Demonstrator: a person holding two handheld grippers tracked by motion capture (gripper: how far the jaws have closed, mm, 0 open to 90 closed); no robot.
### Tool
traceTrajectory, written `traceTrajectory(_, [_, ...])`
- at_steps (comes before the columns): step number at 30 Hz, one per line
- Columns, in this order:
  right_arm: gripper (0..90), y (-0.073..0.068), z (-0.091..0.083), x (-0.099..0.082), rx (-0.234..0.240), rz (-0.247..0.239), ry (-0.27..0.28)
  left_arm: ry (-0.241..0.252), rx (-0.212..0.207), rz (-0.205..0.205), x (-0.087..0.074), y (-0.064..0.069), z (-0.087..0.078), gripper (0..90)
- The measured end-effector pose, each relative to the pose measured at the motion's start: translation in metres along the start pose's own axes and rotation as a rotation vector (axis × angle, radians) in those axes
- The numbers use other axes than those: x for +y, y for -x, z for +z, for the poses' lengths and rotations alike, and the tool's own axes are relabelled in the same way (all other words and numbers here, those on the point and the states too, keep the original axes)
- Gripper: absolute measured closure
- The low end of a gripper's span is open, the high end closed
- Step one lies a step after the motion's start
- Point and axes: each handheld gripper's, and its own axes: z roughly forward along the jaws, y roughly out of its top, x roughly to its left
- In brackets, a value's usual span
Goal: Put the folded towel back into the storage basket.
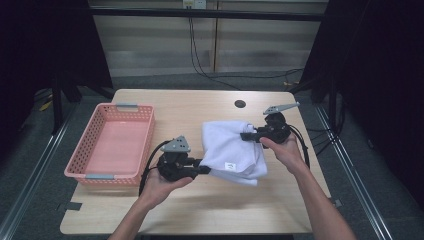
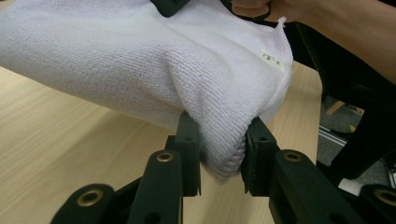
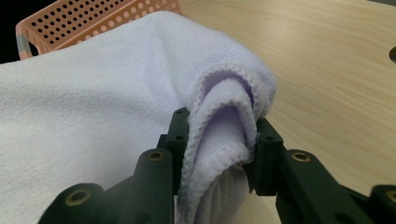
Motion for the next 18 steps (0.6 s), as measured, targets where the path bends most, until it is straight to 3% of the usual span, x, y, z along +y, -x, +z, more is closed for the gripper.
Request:
traceTrajectory(7, [66.8,0.001,0.006,0.019,0.007,0.002,0.020,0.013,0.036,-0.006,0.011,-0.011,-0.015,72.0])
traceTrajectory(10, [66.9,-0.001,0.007,0.025,0.011,0.003,0.026,0.027,0.035,-0.014,0.009,-0.013,-0.019,72.0])
traceTrajectory(18, [66.9,-0.014,0.025,0.051,0.031,-0.023,0.025,0.054,0.081,-0.033,0.003,-0.025,-0.048,72.1])
